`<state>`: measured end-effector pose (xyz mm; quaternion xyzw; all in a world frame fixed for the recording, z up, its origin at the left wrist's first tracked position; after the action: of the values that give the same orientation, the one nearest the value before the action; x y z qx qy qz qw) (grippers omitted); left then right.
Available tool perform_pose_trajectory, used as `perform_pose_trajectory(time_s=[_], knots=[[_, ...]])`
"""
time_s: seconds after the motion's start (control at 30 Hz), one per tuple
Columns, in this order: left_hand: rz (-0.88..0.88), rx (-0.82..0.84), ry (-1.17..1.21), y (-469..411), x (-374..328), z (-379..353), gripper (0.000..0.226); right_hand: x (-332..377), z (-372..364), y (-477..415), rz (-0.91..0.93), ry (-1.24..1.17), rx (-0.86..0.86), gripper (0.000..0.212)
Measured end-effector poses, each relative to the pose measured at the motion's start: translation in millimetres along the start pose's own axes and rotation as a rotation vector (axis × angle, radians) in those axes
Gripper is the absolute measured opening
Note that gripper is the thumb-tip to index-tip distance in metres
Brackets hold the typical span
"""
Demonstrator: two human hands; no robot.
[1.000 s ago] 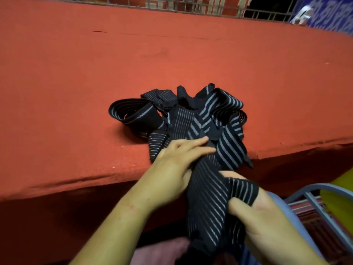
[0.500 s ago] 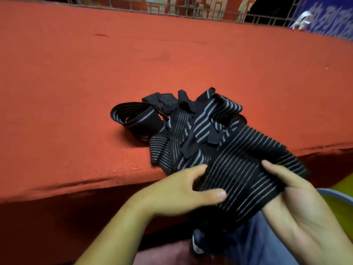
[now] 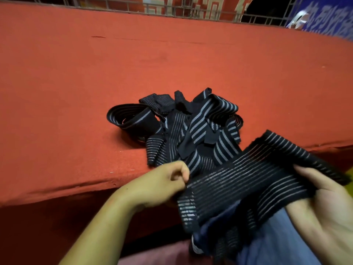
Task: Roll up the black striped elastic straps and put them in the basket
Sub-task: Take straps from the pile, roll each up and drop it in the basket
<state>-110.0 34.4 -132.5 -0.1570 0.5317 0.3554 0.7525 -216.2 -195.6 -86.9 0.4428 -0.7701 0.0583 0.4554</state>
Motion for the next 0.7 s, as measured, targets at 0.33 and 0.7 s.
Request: perform_pose_trajectory(time_s=[0.33, 0.7], knots=[[-0.259, -0.383, 0.487, 14.5, -39.0, 35.0, 0.023, -22.4, 18.0, 36.9, -0.188, 0.695, 0.195, 0.017], [-0.297, -0.149, 0.348, 24.6, -50.6, 24.3, 0.036, -1.1, -11.8, 47.1, 0.183, 0.773, 0.395, 0.030]])
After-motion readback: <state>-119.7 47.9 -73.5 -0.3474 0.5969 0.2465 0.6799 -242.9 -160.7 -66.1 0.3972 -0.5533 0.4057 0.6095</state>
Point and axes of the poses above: each hand's wrist, its own y-axis away from the middle knuckle, its own z-axis out of the back of the hand, x = y × z, the point moved 4 cm from there along -y, towards the middle knuckle, and after that the axes turned 5 degrees about -z, right-handed, at the moved point
